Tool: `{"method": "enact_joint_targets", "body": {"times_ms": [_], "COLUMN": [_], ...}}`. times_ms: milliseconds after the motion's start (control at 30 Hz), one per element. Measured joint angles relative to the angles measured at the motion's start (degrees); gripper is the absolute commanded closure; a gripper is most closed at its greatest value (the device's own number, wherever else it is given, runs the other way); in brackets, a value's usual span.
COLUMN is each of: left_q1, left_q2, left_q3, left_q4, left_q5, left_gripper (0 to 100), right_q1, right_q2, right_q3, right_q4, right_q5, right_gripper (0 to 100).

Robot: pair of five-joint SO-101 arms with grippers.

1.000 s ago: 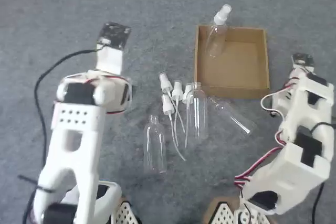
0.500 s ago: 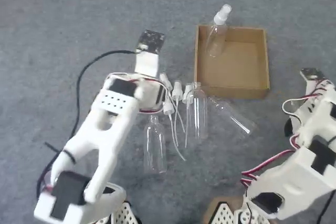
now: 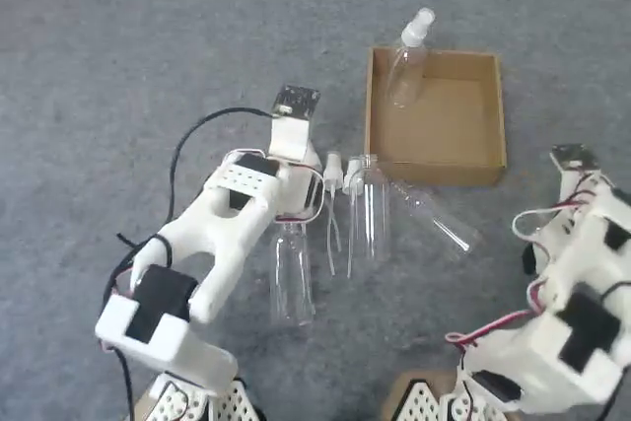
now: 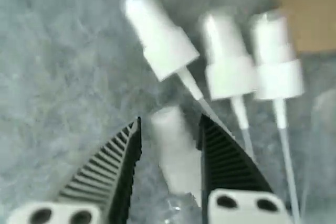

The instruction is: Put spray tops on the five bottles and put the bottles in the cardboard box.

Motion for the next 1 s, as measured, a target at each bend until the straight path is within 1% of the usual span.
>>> {"method": "enact_joint_targets", "body": {"times_ms": [100,300,367,533,767,833,933,1000], "left_q1": [-0.4,-0.4,-0.4,-0.4,-0.4,-0.4,-0.4,-0.4], "left_q2": [0.4,0.4,0.4,0.4,0.4,0.4,0.4,0.4], "left_q3": [0.0,-0.1,-0.1,-0.1,-0.1,-0.1,-0.1,-1.1], "left_q4": [0.0,0.7,1.1,3.9,6.8,6.8,6.8,6.8], "left_q5": [-0.1,0.0,0.0,0.2,0.2,0.2,0.2,0.0], "left_gripper": [84,84,84,84,84,86,92,94], "right_q1": [-0.1,-0.2,-0.2,-0.2,-0.2,-0.2,-0.2,-0.2], "right_q2": [-3.6,-5.0,-5.0,-5.0,-5.0,-5.0,-5.0,-5.0], "right_q3": [3.3,3.8,3.8,3.8,3.8,3.8,3.8,3.8], "right_q4": [-1.1,-1.2,-1.2,-1.1,-1.0,-1.0,-1.0,-1.0], "right_q5": [0.1,0.0,0.0,0.0,0.0,0.0,0.0,0.0], "right_gripper": [93.5,93.4,91.3,81.9,82.5,82.5,82.5,82.5]}}
